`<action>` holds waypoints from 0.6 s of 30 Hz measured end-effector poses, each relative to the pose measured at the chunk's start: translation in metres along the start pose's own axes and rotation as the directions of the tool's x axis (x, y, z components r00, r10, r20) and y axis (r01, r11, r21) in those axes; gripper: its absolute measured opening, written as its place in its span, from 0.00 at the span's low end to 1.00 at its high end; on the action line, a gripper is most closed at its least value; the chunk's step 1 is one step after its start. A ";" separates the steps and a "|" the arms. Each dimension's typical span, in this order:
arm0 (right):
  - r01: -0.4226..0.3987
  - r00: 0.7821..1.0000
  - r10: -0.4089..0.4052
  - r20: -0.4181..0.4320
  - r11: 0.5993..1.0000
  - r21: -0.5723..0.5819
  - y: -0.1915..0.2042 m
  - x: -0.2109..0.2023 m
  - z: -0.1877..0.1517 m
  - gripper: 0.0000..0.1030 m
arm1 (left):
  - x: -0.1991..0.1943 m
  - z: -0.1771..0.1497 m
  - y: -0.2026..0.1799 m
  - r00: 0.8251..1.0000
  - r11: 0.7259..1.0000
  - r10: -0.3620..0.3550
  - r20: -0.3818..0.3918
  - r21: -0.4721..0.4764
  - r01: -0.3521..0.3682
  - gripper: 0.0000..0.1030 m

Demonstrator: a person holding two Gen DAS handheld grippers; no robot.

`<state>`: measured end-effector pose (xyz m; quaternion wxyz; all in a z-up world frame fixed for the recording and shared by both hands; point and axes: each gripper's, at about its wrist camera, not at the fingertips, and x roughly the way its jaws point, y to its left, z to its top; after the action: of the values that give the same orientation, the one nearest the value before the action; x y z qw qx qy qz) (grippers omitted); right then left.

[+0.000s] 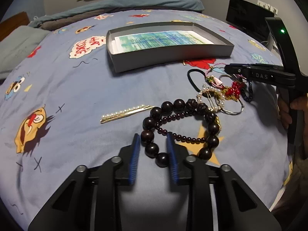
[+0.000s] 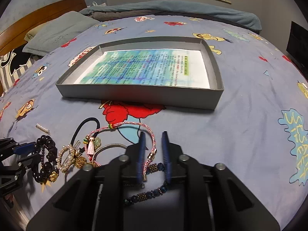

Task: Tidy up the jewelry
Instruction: 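Grasp the large black bead bracelet with the left tool while the right tool grasps the pink string bracelet, then carry both bracelets into the grey tray and open both tools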

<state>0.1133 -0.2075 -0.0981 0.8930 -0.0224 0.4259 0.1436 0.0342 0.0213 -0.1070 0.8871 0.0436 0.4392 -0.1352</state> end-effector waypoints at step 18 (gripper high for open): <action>-0.030 0.976 0.048 0.212 0.996 -0.086 0.017 -0.079 0.025 0.03 | -0.064 0.042 -0.021 0.976 0.984 0.015 0.217 0.171 -0.053 0.15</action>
<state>0.0804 -0.2064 -0.0203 0.9290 -0.0350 0.3215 0.1800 0.0234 0.0058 -0.0301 0.9241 0.1143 0.3266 -0.1620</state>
